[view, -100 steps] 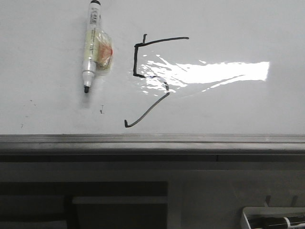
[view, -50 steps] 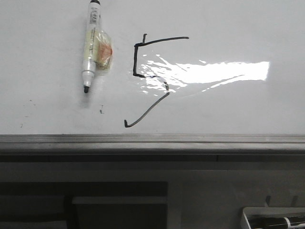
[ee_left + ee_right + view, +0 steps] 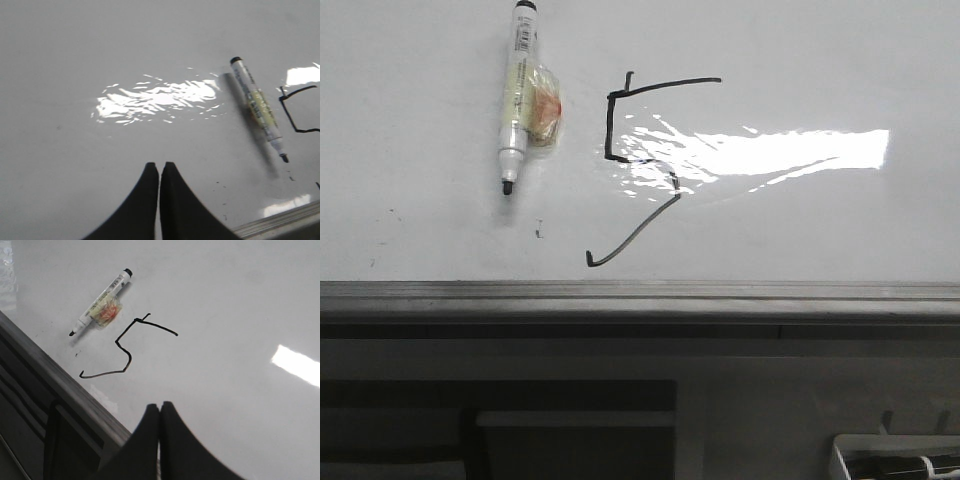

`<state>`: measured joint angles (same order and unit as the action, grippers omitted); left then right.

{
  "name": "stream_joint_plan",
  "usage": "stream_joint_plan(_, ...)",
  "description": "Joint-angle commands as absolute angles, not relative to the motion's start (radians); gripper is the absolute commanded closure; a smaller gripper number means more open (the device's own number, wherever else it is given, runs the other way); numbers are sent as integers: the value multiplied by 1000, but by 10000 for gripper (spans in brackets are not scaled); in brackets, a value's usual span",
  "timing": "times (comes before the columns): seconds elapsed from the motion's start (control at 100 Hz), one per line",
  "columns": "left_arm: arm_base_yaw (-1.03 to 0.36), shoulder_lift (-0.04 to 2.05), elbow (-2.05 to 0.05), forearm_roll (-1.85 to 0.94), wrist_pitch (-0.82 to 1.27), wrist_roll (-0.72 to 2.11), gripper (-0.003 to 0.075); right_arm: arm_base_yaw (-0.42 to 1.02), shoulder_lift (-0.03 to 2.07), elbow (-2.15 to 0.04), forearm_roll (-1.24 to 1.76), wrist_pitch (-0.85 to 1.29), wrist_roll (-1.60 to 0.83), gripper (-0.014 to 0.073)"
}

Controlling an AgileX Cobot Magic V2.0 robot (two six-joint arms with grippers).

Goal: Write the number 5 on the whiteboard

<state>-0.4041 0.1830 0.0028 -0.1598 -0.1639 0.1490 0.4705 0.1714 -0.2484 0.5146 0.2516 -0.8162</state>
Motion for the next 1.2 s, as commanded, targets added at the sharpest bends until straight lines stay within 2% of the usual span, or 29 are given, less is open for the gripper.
stream_joint_plan(0.0,-340,109,15,-44,-188,0,741,463,179,-274,519,176,-813,655)
stream_joint_plan(0.21,-242,-29,22,-70,147,-49,741,463,179,-274,519,176,-813,655)
stream_joint_plan(0.35,-205,-33,22,-70,275,-49,741,463,179,-274,519,176,-813,655)
stream_joint_plan(1.19,-179,-33,22,-70,276,-49,741,463,173,-272,521,177,-813,655)
